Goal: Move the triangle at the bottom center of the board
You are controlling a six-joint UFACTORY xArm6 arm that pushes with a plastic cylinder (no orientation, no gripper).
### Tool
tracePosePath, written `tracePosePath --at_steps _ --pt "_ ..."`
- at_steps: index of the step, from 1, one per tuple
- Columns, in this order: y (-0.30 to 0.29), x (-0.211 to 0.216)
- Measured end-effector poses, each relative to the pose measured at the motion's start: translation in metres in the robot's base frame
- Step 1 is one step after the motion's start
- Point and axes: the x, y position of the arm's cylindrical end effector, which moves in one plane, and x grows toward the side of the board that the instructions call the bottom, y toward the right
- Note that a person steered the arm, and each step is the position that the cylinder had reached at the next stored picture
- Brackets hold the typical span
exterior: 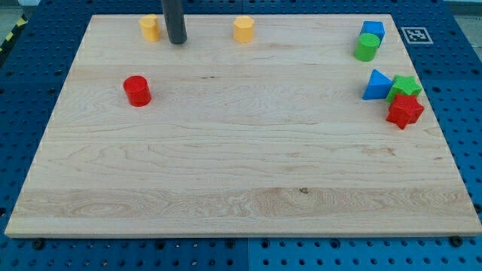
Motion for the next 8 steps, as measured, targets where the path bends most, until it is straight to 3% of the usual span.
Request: tracePosePath --at_steps 2,5,6,8 --pt "-0.038 -0.01" --pt "-0.038 -0.012" --pt "-0.009 -0.004" --pt "0.112 0.051"
